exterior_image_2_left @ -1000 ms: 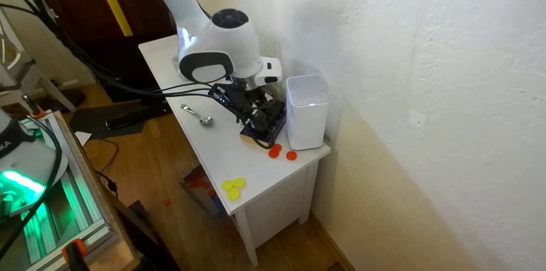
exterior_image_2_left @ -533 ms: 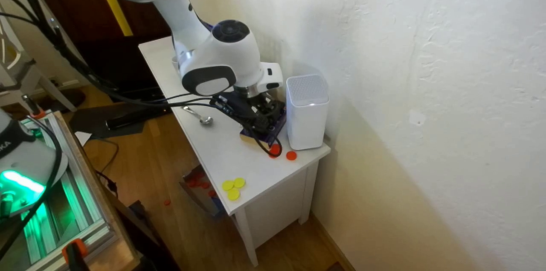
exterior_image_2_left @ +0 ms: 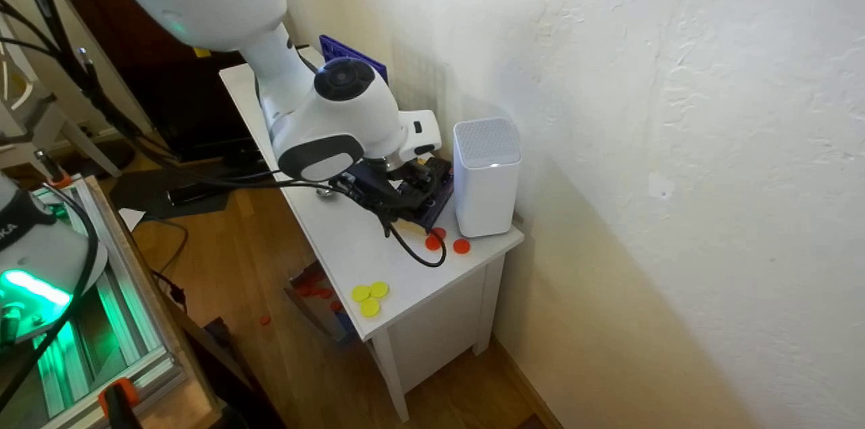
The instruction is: Move the remote slightly to the left
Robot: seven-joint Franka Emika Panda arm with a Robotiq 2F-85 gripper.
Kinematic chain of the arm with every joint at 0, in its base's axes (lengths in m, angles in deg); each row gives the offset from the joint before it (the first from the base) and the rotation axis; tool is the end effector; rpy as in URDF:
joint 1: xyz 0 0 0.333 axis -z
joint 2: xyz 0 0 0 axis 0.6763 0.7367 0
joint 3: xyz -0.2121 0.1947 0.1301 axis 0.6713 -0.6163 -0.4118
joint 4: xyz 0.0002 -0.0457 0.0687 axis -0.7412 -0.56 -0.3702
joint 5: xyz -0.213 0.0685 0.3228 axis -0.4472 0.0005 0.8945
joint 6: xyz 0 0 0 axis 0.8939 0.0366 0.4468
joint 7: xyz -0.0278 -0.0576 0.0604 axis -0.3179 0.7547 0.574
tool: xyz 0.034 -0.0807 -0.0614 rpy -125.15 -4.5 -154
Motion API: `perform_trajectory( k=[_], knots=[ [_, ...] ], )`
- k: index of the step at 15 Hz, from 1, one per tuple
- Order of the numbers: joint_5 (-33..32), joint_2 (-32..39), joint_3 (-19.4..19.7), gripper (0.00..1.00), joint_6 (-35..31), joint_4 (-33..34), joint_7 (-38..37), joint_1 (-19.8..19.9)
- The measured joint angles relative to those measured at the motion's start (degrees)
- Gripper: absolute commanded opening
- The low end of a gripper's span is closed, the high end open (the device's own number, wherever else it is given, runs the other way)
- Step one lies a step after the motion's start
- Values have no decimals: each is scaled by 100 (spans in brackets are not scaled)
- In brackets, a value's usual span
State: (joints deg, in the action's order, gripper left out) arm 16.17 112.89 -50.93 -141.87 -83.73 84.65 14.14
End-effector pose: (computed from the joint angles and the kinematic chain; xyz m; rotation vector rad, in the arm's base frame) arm 0.4699 -0.2073 0.0723 -2.9485 -0.2302 -0.6831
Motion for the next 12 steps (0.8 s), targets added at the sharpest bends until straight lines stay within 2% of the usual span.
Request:
perform_trajectory(
  k=[6, 12],
  knots=[
    [-851, 72, 199, 100, -634, -236, -540, 43],
    [-1241, 72, 551, 100, -1022, -286, -970, -191]
  ],
)
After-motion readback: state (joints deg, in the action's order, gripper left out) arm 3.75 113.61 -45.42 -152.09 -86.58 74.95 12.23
